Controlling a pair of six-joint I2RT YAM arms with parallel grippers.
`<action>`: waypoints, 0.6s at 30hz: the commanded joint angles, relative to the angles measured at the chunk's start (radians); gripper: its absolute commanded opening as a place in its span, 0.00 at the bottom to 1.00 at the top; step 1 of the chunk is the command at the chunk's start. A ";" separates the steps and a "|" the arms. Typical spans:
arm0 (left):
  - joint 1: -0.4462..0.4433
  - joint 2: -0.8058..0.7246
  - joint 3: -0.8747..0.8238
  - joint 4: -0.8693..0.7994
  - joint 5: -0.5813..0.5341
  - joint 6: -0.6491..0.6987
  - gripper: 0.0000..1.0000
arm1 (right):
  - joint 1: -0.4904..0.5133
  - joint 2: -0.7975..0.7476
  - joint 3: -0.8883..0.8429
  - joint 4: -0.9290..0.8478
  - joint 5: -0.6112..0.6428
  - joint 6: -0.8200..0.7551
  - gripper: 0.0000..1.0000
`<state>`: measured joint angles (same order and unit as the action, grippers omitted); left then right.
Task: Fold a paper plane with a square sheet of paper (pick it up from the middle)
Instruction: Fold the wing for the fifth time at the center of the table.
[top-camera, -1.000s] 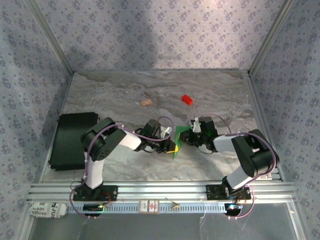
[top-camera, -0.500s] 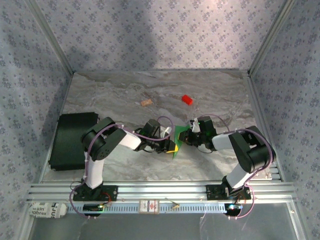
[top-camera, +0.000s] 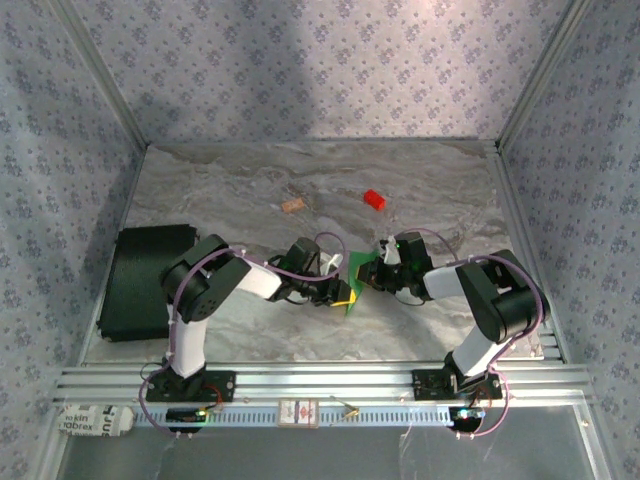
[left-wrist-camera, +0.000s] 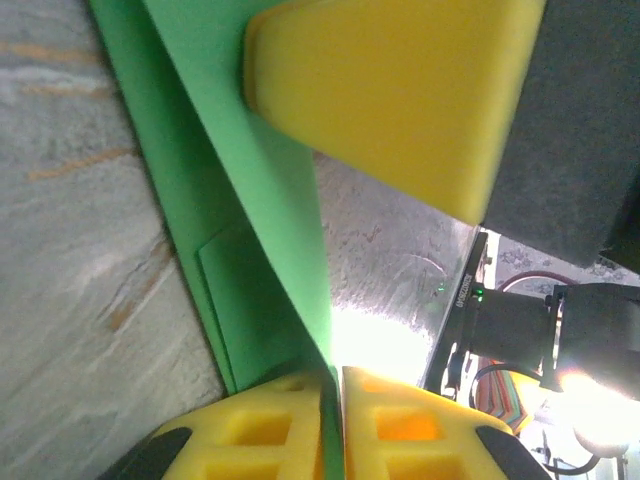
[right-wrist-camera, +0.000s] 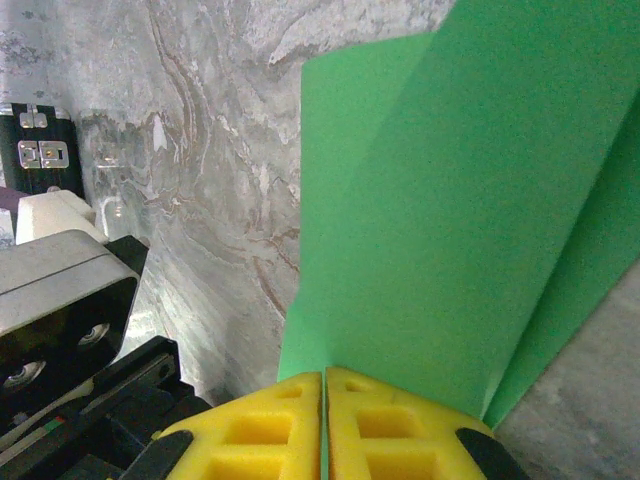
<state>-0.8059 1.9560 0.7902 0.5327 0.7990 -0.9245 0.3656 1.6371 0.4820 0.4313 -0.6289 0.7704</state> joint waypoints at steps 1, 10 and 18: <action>0.008 -0.003 -0.017 -0.171 0.011 0.053 0.13 | -0.004 0.038 -0.002 -0.100 0.080 -0.002 0.11; -0.006 -0.006 0.006 -0.233 0.053 0.101 0.05 | -0.002 0.033 -0.005 -0.115 0.093 -0.002 0.11; -0.020 -0.016 0.021 -0.294 0.068 0.143 0.00 | -0.005 0.029 -0.006 -0.129 0.104 -0.003 0.10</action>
<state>-0.8082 1.9446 0.8238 0.3851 0.8249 -0.8238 0.3656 1.6363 0.4877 0.4149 -0.6235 0.7704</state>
